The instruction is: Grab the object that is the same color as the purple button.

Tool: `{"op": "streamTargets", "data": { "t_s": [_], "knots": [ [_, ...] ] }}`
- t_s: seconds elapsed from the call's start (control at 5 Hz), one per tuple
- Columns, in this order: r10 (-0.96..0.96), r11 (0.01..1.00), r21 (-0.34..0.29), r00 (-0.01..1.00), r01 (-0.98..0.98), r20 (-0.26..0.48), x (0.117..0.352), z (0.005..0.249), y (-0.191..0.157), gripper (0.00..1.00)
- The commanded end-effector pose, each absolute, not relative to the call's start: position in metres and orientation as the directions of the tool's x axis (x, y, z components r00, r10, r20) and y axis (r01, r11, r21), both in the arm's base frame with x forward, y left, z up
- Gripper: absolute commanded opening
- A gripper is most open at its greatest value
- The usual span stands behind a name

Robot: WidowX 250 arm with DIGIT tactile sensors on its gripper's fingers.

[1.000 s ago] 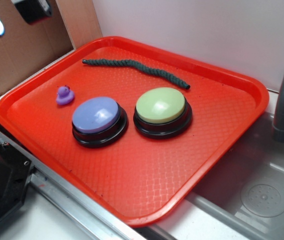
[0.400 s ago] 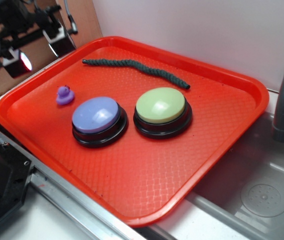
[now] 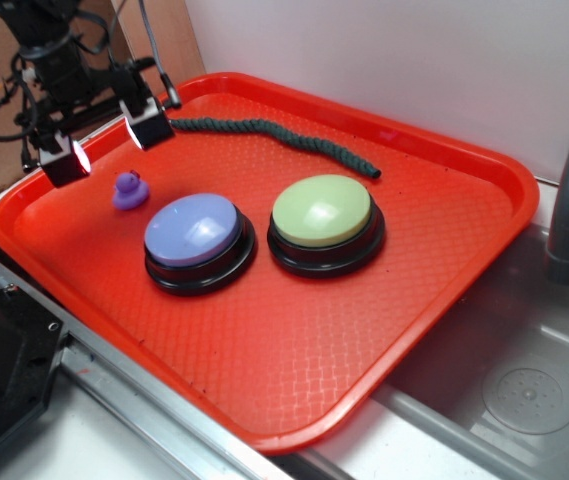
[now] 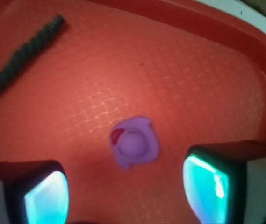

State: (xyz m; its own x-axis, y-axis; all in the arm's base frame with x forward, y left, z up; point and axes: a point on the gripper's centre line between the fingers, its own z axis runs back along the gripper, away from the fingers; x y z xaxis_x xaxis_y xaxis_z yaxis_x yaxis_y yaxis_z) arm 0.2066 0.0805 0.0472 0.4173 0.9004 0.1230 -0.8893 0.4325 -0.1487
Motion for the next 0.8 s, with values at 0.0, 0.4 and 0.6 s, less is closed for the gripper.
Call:
{"op": "streamTargets", "data": {
  "t_s": [0.0,0.4,0.6],
  "knots": [
    [0.913,0.396,-0.121,0.375,-0.911,0.16,0.215,0.026,0.096,1.0],
    [0.915,0.386,-0.11,0.365,-0.916,0.174,0.218,0.016,0.094,0.38],
    [0.913,0.392,-0.082,0.376,-0.916,0.158,0.218,0.011,0.093,0.0]
  ]
}}
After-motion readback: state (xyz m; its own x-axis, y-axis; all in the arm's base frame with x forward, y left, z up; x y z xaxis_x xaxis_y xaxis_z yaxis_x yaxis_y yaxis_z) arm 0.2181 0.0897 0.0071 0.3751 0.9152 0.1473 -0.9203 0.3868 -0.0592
